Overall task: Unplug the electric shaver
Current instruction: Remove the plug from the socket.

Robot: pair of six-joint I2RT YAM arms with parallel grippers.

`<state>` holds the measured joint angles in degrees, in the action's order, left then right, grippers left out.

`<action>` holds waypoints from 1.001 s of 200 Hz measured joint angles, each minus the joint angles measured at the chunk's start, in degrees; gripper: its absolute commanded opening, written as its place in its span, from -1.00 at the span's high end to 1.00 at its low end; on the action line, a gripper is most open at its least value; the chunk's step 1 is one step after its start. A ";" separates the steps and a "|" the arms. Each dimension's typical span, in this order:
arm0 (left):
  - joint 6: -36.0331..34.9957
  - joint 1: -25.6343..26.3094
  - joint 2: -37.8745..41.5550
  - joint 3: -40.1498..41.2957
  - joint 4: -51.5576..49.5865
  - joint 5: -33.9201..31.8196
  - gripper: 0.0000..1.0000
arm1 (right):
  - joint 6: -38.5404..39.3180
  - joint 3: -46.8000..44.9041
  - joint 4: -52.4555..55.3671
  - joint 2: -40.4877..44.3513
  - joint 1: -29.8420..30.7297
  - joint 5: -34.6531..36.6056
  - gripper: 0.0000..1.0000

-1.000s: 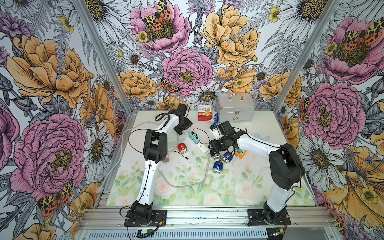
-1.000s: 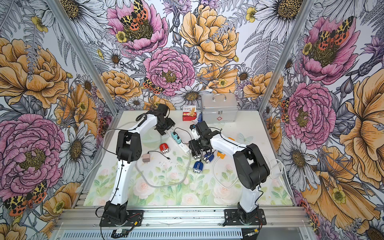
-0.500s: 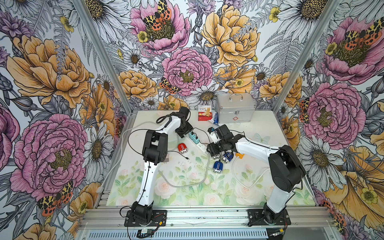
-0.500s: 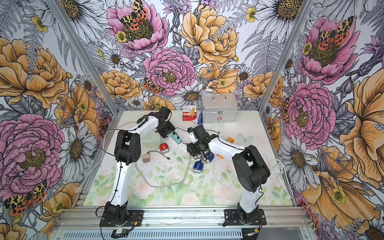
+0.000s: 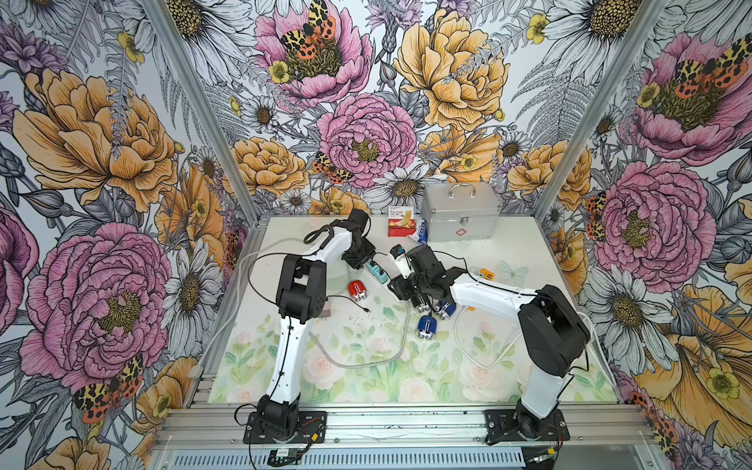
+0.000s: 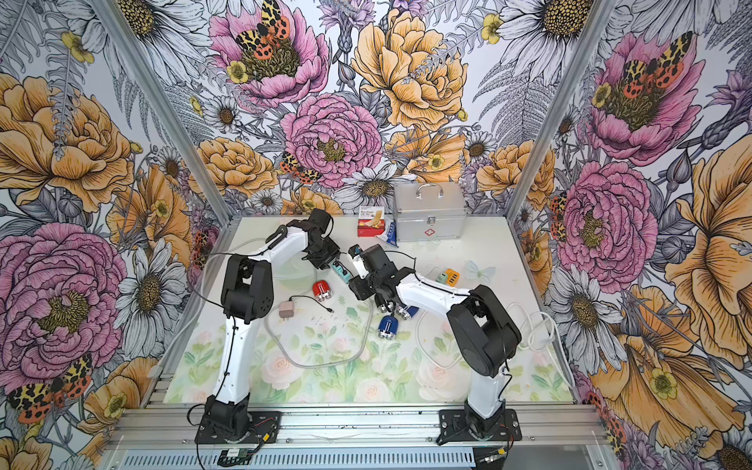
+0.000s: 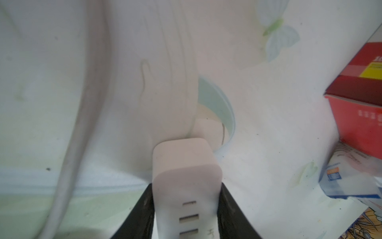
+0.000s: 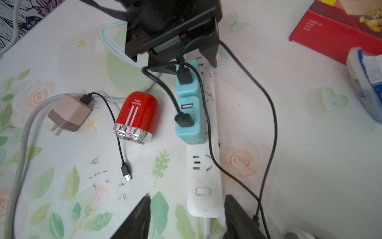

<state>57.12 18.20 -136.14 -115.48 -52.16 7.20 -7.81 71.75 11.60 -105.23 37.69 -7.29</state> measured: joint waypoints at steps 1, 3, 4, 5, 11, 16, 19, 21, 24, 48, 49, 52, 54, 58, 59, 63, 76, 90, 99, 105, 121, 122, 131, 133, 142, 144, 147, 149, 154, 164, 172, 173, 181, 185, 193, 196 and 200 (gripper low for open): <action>0.00 0.00 0.00 0.00 0.00 0.04 0.20 | 0.00 0.11 -0.04 -0.09 0.00 -0.02 -0.16; 0.00 0.00 0.00 0.00 0.00 0.13 0.21 | 0.00 0.37 -0.24 -0.35 0.00 0.00 -0.15; 0.00 0.00 0.00 0.00 0.00 0.17 0.21 | 0.00 0.48 -0.31 -0.42 0.00 0.02 -0.15; 0.00 0.00 0.00 0.00 0.00 0.17 0.21 | 0.00 0.66 -0.46 -0.59 0.00 0.00 -0.15; 0.00 0.00 0.00 0.00 0.00 0.35 0.22 | 0.00 1.42 -0.96 -1.33 0.00 0.11 -0.15; 0.00 -0.02 0.00 0.00 -0.02 0.44 0.22 | 0.00 1.95 -1.27 -1.86 0.00 0.15 -0.15; 0.00 -0.04 0.00 0.00 -0.02 0.50 0.22 | 0.00 2.25 -1.38 -2.19 0.00 0.15 -0.15; 0.02 -0.11 0.00 0.00 -0.02 0.57 0.23 | 0.00 2.47 -1.42 -2.36 0.00 0.17 -0.15; 0.02 -0.13 0.00 0.00 -0.02 0.63 0.23 | 0.02 2.78 -1.62 -2.67 0.00 0.24 -0.14; 0.04 -0.44 0.00 0.00 -0.09 1.51 0.24 | 0.42 4.57 -2.03 -4.46 0.00 0.81 -0.13; 0.04 -0.46 0.00 0.00 -0.09 1.53 0.24 | 0.42 4.59 -2.05 -4.48 0.00 0.83 -0.13; 0.04 -0.46 0.00 0.00 -0.09 1.62 0.24 | 0.46 4.72 -2.12 -4.63 0.00 0.87 -0.13; 0.04 -0.46 0.00 0.00 -0.09 1.66 0.24 | 0.48 4.83 -2.14 -4.81 0.00 0.83 -0.13; 0.04 -0.46 0.00 0.00 -0.11 1.73 0.24 | 0.63 5.05 -2.19 -5.01 0.00 0.98 -0.13; 0.07 -0.46 0.00 0.00 -0.11 1.75 0.24 | 0.66 5.07 -2.21 -5.05 0.00 0.98 -0.13; 0.07 -0.50 0.00 0.00 -0.11 1.86 0.24 | 0.76 5.29 -2.27 -5.25 0.00 1.01 -0.13; 0.11 -0.50 0.00 0.00 -0.11 2.21 0.25 | 1.11 5.86 -2.36 -6.03 0.00 1.03 -0.11; 0.15 -0.61 0.00 0.00 -0.13 2.62 0.25 | 1.44 6.58 -2.54 -6.99 0.00 1.03 -0.10; 0.15 -0.70 0.00 0.00 -0.13 2.89 0.25 | 1.53 6.91 -2.56 -7.48 0.02 1.05 -0.10; 0.15 -0.72 0.00 0.00 -0.15 3.02 0.25 | 1.53 7.13 -2.54 -7.76 0.15 1.03 -0.09; 0.15 -0.81 0.00 0.00 -0.15 3.30 0.25 | 1.66 7.80 -2.67 -8.55 0.39 1.07 -0.07; 0.15 -0.81 0.00 0.00 -0.15 3.32 0.25 | 1.68 7.82 -2.67 -8.57 0.39 1.07 -0.07; 0.15 -0.81 -0.02 0.00 -0.17 3.45 0.25 | 1.79 8.26 -2.84 -9.03 0.52 1.16 -0.06; 0.15 -0.83 -0.02 0.00 -0.17 3.50 0.25 | 1.88 8.33 -2.84 -9.18 0.59 1.22 -0.06; 0.15 -0.83 -0.02 0.00 -0.17 3.61 0.25 | 1.95 8.72 -2.86 -9.68 0.76 1.31 -0.04; 0.15 -0.83 -0.02 0.00 -0.17 3.63 0.25 | 1.95 8.81 -2.89 -9.77 0.79 1.36 -0.04; 0.15 -0.85 -0.02 0.00 -0.17 3.63 0.25 | 1.97 8.98 -2.93 -10.01 0.90 1.49 -0.03; 0.15 -0.85 -0.02 0.00 -0.17 3.65 0.25 | 1.97 9.07 -2.93 -10.12 0.98 1.49 -0.03; 0.15 -0.87 -0.02 0.00 -0.17 3.74 0.25 | 1.99 9.25 -2.95 -10.43 1.07 1.62 -0.02; 0.15 -0.92 -0.04 0.00 -0.17 3.82 0.25 | 2.21 9.62 -2.91 -10.95 1.33 1.75 -0.01; 0.13 -0.94 -0.07 0.00 -0.17 3.96 0.25 | 2.36 9.88 -2.95 -11.47 1.42 2.08 0.02; 0.15 -0.94 -0.07 0.00 -0.17 4.00 0.25 | 2.40 9.90 -2.97 -11.52 1.42 2.12 0.03; 0.13 -0.98 -0.09 -0.04 -0.20 4.13 0.25 | 2.51 10.03 -2.95 -11.82 1.53 2.45 0.06; 0.13 -1.03 -0.11 -0.11 -0.26 4.22 0.25 | 2.47 10.10 -2.89 -11.93 1.53 2.73 0.08; 0.13 -1.09 -0.20 -0.24 -0.37 4.39 0.25 | 2.62 10.27 -2.89 -12.20 1.57 3.17 0.11; 0.13 -1.09 -0.24 -0.35 -0.44 4.48 0.25 | 2.73 10.38 -2.89 -12.33 1.68 3.28 0.12; 0.13 -1.14 -0.28 -0.39 -0.50 4.52 0.25 | 2.82 10.58 -2.86 -12.52 1.77 3.65 0.13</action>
<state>57.25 17.06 -136.42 -115.87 -52.66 11.73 -4.99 82.32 8.73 -117.75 39.46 -3.64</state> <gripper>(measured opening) 0.444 0.452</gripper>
